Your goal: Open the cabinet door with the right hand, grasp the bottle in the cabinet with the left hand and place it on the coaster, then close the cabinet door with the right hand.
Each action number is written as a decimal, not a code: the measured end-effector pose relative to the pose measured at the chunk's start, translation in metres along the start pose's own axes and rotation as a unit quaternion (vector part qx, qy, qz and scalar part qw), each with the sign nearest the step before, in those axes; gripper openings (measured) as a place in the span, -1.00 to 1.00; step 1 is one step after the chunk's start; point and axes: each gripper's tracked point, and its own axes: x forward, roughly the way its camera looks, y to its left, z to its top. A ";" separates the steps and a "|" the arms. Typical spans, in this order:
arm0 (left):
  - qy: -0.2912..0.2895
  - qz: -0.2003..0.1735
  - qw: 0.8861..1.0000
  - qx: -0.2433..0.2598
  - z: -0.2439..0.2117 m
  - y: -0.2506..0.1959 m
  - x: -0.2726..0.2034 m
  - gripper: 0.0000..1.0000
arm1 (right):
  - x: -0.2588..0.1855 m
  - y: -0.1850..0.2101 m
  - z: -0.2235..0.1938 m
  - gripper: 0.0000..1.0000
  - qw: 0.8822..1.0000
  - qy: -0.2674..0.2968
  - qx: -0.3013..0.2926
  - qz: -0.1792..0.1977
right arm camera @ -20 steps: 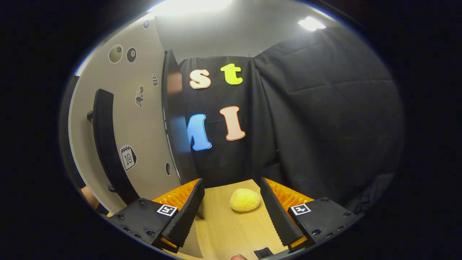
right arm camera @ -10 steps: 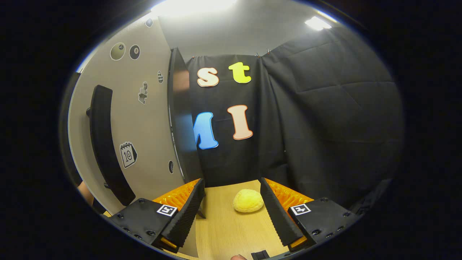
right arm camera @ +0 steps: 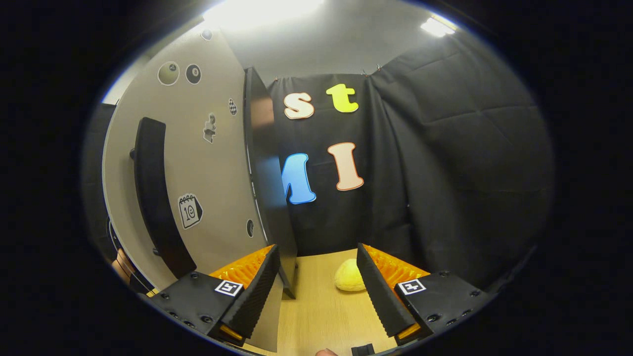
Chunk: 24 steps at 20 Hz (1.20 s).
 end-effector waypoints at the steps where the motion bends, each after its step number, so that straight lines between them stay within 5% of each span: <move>1: 0.004 0.007 1.000 -0.002 -0.007 0.007 -0.011 0.48 | 0.001 0.001 -0.002 0.96 1.000 0.003 0.001 0.005; 11: 0.020 0.065 0.997 -0.020 -0.080 0.064 -0.095 0.48 | 0.006 0.024 -0.008 0.96 0.999 0.012 -0.014 0.046; 24: 0.083 0.074 0.993 -0.046 -0.205 0.068 -0.140 0.43 | 0.003 0.022 -0.018 0.95 0.998 0.029 -0.029 0.040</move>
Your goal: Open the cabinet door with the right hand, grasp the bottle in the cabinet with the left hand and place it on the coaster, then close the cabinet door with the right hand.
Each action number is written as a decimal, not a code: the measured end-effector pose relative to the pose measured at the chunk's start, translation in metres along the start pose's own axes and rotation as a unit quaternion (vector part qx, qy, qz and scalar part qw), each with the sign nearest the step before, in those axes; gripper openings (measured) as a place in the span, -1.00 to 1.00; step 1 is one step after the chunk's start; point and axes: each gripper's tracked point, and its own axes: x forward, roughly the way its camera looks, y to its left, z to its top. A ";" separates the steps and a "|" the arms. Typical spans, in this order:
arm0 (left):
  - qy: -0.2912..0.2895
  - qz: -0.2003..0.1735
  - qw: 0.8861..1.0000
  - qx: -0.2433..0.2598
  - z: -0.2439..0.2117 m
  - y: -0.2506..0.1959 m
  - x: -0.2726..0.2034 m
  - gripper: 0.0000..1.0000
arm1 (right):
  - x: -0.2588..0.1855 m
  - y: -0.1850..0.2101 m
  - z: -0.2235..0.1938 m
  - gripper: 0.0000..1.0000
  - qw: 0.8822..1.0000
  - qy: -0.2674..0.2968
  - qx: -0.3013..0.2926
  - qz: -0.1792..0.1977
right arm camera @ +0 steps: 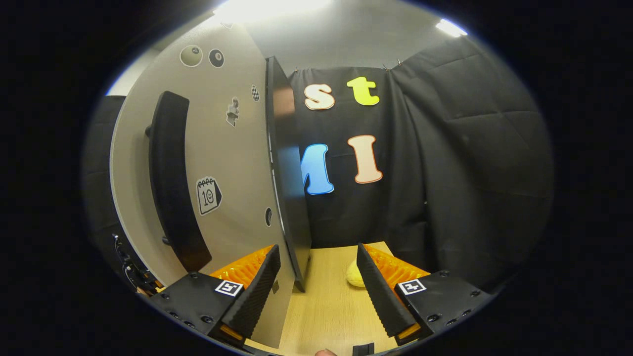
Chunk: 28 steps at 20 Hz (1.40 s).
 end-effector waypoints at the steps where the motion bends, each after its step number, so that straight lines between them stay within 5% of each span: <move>1: 0.007 -0.001 1.000 0.002 -0.011 0.000 -0.002 0.43 | -0.001 -0.001 -0.002 0.95 1.000 0.003 -0.001 -0.002; 9: 0.062 0.022 0.997 0.034 -0.092 0.000 -0.002 0.48 | -0.005 -0.012 -0.007 0.96 1.000 0.014 -0.010 -0.014; 20: 0.032 0.058 0.997 0.038 -0.092 -0.003 -0.004 0.45 | -0.004 -0.007 -0.013 0.96 0.999 0.025 -0.028 -0.006; 23: 0.036 0.074 0.995 0.050 -0.087 0.001 -0.009 0.69 | -0.005 -0.008 -0.014 0.96 0.999 0.024 -0.029 -0.005; 28: 0.021 0.081 0.995 0.051 -0.057 -0.004 -0.014 0.70 | -0.006 -0.010 -0.011 0.96 1.000 0.017 -0.023 0.002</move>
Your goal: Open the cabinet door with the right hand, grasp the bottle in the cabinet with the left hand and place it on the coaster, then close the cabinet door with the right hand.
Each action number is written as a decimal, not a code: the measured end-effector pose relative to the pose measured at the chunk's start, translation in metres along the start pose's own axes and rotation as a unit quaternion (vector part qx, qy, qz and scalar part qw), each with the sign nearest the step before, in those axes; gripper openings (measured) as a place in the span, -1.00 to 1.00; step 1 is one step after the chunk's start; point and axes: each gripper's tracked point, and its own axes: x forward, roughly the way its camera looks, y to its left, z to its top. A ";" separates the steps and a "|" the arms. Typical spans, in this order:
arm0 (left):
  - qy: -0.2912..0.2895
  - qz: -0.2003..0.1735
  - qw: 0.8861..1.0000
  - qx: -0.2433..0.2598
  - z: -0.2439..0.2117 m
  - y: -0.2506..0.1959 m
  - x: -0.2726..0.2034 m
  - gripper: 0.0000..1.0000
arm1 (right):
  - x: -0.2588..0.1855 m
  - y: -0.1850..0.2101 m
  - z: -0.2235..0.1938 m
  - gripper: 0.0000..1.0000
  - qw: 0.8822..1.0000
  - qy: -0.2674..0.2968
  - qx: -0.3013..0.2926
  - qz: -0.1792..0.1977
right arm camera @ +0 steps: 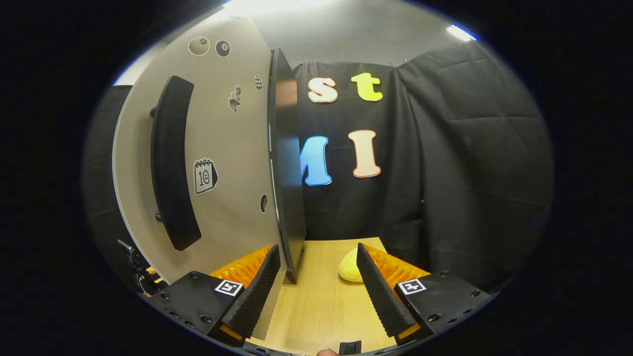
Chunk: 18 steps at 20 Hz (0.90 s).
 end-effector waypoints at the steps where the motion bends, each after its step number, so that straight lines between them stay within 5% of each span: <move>1: -0.006 -0.002 1.000 0.000 0.007 -0.003 -0.001 0.69 | 0.000 -0.001 0.000 0.96 1.000 -0.002 0.003 0.001; 7: -0.026 0.003 0.999 0.021 0.062 -0.009 -0.017 0.63 | -0.001 -0.011 0.006 0.96 1.000 -0.015 0.017 0.007; 18: -0.075 -0.021 0.997 0.015 0.229 -0.036 -0.064 0.63 | 0.003 -0.012 0.038 0.86 0.998 -0.032 0.029 0.037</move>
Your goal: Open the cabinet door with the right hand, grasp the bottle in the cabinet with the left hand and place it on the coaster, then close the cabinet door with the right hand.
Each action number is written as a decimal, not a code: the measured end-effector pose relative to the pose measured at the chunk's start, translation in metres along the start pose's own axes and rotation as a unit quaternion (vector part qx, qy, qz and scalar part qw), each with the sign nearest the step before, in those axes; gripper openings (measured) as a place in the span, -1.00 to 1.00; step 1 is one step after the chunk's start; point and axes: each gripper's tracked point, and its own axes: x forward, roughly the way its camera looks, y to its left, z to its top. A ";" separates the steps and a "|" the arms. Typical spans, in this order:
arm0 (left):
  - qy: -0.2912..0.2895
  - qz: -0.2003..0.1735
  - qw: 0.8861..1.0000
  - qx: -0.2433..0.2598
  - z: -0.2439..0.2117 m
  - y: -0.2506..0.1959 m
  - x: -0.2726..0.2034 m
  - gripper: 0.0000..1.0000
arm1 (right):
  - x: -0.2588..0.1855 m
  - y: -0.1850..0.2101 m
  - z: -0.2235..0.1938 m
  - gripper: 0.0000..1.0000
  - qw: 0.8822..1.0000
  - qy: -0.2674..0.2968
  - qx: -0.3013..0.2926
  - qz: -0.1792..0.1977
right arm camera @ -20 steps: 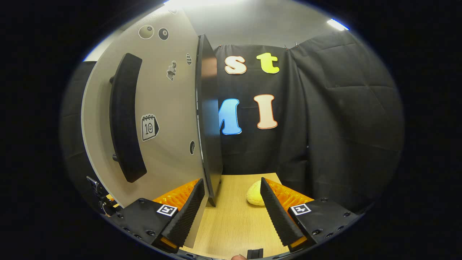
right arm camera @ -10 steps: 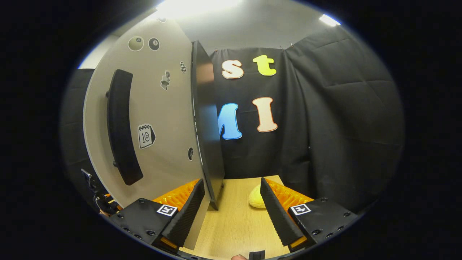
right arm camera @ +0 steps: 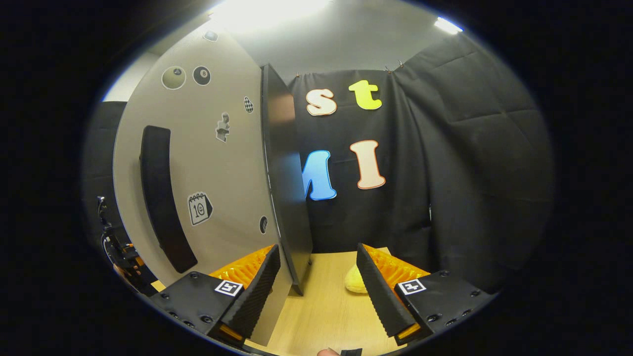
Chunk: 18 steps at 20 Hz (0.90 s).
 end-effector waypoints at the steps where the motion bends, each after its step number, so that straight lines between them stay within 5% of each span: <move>1: -0.009 -0.005 1.000 -0.005 0.009 0.000 -0.001 0.63 | 0.000 0.005 0.003 0.96 1.000 0.002 0.003 0.006; 9: -0.037 -0.039 0.998 -0.036 0.031 0.008 0.003 0.63 | -0.009 0.053 0.039 0.95 0.999 -0.022 -0.006 0.030; 12: -0.031 -0.047 0.997 -0.044 0.024 0.018 0.007 0.65 | -0.008 0.062 0.042 0.73 0.999 -0.027 -0.018 0.025; 18: -0.027 -0.054 0.997 -0.051 0.018 0.050 0.011 0.63 | -0.007 0.101 0.036 0.88 0.999 -0.023 -0.020 0.037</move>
